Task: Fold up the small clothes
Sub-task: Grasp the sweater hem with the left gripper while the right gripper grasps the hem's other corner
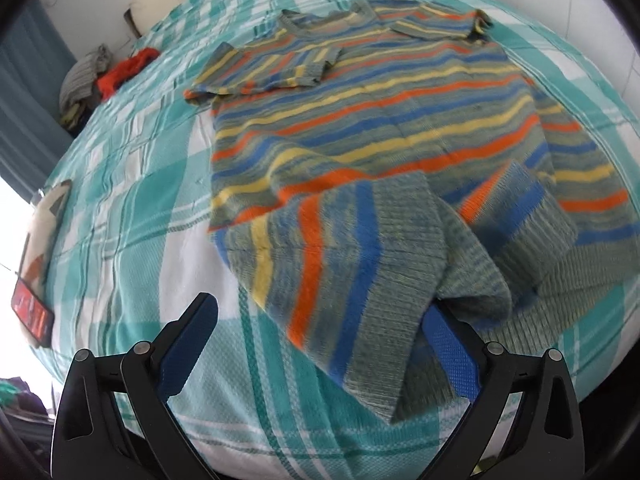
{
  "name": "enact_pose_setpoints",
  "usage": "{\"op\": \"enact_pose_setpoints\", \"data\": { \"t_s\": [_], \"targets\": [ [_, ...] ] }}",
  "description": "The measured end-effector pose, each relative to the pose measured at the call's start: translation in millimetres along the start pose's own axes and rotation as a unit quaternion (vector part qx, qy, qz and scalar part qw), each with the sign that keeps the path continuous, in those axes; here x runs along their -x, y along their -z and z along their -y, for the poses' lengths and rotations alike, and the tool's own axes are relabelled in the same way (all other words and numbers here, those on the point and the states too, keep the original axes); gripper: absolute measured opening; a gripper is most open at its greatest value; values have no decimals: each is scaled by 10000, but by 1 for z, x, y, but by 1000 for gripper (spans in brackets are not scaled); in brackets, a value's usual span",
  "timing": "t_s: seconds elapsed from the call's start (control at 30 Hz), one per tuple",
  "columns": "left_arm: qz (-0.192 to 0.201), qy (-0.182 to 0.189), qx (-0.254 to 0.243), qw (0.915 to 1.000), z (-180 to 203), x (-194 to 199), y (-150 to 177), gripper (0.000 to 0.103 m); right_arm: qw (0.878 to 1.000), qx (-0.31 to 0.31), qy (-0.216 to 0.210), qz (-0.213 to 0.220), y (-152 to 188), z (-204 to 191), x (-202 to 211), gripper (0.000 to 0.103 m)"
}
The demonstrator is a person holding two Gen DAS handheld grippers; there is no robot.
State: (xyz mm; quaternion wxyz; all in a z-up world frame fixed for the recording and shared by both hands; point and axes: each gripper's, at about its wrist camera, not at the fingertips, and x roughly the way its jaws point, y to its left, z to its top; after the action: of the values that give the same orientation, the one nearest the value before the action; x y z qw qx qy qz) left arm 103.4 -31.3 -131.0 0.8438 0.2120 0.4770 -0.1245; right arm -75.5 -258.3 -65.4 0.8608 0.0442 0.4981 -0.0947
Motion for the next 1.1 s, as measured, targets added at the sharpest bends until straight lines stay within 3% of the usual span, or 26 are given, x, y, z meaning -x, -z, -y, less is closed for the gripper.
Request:
{"op": "enact_pose_setpoints", "data": {
  "t_s": [0.23, 0.3, 0.37, 0.4, 0.43, 0.53, 0.63, 0.7, 0.73, 0.77, 0.87, 0.93, 1.0, 1.03, 1.1],
  "targets": [
    [-22, -134, -114, 9998, -6, -5, -1, 101, 9996, -115, 94, -250, 4, 10, -16, 102],
    [-11, -53, -12, 10000, -11, -6, -3, 85, 9997, -118, 45, -221, 2, 8, -18, 102],
    [-117, 328, 186, 9992, -19, -8, -5, 41, 9998, -96, -23, -161, -2, 7, -21, 102],
    [-155, 518, 280, 9981, -21, -9, -6, 27, 9999, -78, -52, -134, -4, 6, -23, 102],
    [-191, 669, 394, 9968, -24, -9, -5, 4, 9999, -55, -80, -110, -6, 5, -26, 102],
    [-17, 853, 737, 9936, -36, 3, 1, 4, 9992, 50, -387, -64, -15, 0, -42, 102],
    [85, 1095, 1302, 9854, -62, 22, 16, 4, 9946, -9, -997, -284, -21, -1, -74, 98],
    [13, 1185, 1736, 9777, -88, 29, 31, 4, 9860, -165, -1578, -519, -23, 3, -99, 55],
    [-100, 1263, 2008, 9714, -102, 31, 41, 4, 9820, -296, -1711, -739, -22, 7, -109, 11],
    [-243, 1331, 2261, 9647, -114, 30, 51, 4, 9788, -564, -1745, -911, -19, 17, -114, 6],
    [-891, 1146, 2825, 9482, -142, 17, 84, 4, 9788, -634, -1683, -978, -10, 33, -105, 6],
    [-1064, 946, 2894, 9466, -149, 13, 96, 5, 9816, -655, -1437, -1075, -2, 43, -100, 6],
    [-1043, 1004, 2974, 9437, -152, 14, 98, 5, 9795, -756, -1453, -1169, 4, 52, -100, 7],
    [-957, 1097, 3039, 9415, -154, 17, 96, 12, 9788, -803, -1479, -1169, 5, 55, -98, 12],
    [-664, 1318, 3169, 9369, -154, 24, 86, 42, 9753, -995, -1624, -1123, 3, 61, -93, 43]
  ]
}}
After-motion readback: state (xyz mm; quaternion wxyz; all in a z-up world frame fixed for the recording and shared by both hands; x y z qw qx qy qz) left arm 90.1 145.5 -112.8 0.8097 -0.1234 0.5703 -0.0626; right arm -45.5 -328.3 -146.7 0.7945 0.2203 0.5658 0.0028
